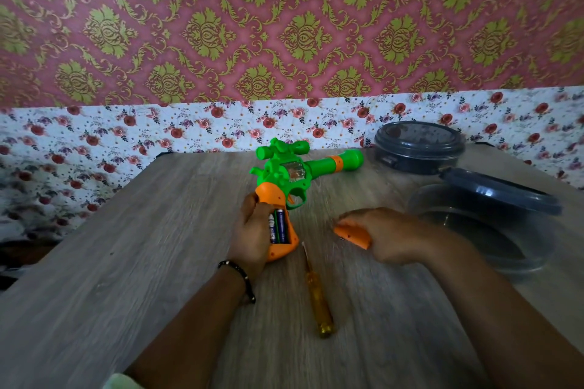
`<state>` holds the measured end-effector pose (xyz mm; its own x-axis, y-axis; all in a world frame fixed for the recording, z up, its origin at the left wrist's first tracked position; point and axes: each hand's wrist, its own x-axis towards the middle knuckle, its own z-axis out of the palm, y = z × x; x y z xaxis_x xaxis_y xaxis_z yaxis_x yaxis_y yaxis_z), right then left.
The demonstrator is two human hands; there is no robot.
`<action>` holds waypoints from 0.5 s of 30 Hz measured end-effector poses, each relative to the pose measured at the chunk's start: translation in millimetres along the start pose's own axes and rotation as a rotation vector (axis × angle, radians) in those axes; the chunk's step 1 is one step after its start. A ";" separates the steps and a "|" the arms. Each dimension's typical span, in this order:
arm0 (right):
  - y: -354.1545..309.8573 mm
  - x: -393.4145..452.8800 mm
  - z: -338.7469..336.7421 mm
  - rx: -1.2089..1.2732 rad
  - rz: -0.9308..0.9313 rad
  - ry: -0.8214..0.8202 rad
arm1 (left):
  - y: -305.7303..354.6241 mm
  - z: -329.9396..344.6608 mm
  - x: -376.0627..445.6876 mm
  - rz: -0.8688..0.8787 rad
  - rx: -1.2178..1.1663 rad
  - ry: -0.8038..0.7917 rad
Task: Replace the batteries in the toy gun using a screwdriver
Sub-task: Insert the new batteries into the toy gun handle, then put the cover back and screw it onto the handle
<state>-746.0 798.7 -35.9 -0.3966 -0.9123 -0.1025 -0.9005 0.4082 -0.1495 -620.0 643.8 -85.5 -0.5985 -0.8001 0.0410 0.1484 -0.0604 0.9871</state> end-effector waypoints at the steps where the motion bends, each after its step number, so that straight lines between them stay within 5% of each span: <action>1: 0.3 1.0 1.6 -0.026 -0.010 0.004 | 0.8 0.0 -0.8 -0.003 -0.018 -0.005; 10: 6.9 5.7 2.7 -0.055 0.063 0.069 | 1.0 -3.6 -2.0 0.007 -0.045 -0.049; 15: -8.3 3.9 -4.6 0.068 -0.045 0.395 | 0.2 -2.6 -1.1 -0.051 -0.054 -0.082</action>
<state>-741.0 791.6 -30.6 -0.4065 -0.8665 0.2896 -0.9102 0.3564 -0.2110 -617.2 643.1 -85.8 -0.6681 -0.7441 0.0059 0.1576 -0.1337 0.9784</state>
